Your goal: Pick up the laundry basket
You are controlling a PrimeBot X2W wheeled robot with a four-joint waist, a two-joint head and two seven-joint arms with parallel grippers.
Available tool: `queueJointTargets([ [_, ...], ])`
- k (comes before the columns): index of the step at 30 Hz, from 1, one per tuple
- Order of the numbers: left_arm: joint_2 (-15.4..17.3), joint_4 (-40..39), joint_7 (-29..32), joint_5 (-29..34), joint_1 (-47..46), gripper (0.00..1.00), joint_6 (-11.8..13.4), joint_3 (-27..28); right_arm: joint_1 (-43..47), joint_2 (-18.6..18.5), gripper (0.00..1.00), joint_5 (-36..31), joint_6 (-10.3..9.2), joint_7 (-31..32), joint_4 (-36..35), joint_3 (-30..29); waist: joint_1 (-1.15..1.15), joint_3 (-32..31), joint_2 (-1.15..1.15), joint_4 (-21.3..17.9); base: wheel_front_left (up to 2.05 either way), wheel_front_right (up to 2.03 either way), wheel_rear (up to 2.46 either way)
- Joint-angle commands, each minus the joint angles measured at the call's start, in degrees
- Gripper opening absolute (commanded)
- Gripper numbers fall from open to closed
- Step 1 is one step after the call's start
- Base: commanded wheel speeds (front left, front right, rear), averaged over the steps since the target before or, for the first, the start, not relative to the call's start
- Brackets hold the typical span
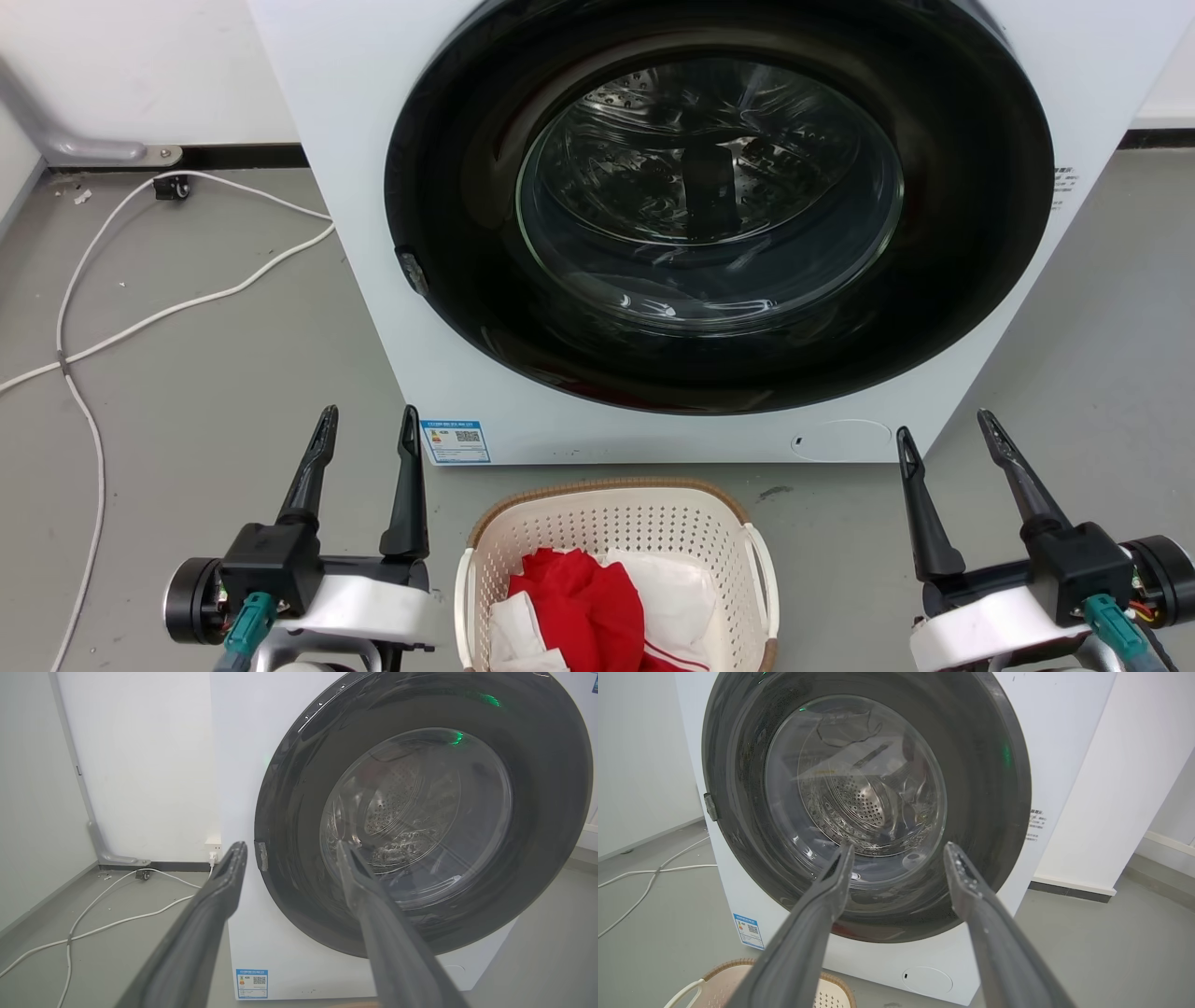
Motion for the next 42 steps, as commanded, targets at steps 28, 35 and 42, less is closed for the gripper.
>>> queueJointTargets([
  [28,0.1,3.1,-1.0,4.0,0.8,1.00,2.9,0.4,1.6,-0.2,1.00,-0.6,-0.02,-1.1,0.1,-0.2,0.00,-0.6,0.00,0.2,0.00,0.00,0.00],
  [35,0.1,2.9,-1.0,5.8,0.0,1.00,4.0,0.3,1.7,-0.2,1.00,-0.2,-0.02,-1.1,0.3,-0.1,0.00,-0.6,0.00,0.2,0.00,0.00,0.00],
  [42,0.1,3.2,-1.0,6.4,0.0,1.00,4.4,-0.1,1.7,-0.2,1.00,-0.2,-0.02,-1.1,0.5,-0.2,0.00,-0.6,0.00,0.2,0.00,0.00,0.00],
])
